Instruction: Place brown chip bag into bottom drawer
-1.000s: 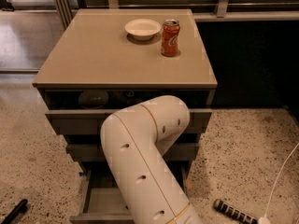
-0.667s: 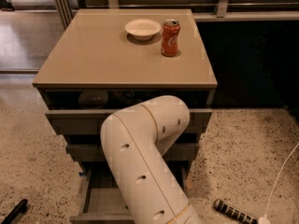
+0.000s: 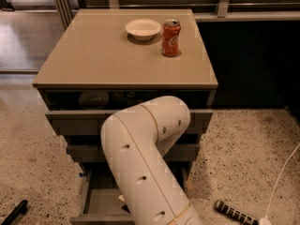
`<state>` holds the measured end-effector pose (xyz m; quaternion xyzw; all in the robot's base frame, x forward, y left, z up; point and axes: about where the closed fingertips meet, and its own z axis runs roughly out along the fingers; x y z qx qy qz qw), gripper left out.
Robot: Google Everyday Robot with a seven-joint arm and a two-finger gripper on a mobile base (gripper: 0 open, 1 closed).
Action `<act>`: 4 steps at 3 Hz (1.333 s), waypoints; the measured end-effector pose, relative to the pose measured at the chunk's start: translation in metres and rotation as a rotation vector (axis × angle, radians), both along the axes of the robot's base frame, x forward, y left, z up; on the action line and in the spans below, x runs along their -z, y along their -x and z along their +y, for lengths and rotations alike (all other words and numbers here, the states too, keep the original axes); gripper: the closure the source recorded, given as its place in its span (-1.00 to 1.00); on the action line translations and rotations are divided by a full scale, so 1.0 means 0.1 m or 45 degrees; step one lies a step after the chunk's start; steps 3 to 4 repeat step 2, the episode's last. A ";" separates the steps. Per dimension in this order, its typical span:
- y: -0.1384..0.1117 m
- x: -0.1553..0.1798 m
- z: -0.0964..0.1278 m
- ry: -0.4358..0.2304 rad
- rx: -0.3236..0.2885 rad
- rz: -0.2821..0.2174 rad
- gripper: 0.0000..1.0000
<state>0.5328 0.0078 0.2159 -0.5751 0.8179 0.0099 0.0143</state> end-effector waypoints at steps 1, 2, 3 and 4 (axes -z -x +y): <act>0.00 0.00 0.00 0.000 0.000 0.001 -1.00; 0.00 0.00 0.00 0.000 0.000 0.001 -1.00; 0.00 0.00 0.00 0.000 0.000 0.001 -1.00; 0.00 0.00 0.00 0.000 0.000 0.001 -1.00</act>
Offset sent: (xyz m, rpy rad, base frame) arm 0.0000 0.0000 0.0000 0.0000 0.0000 0.0000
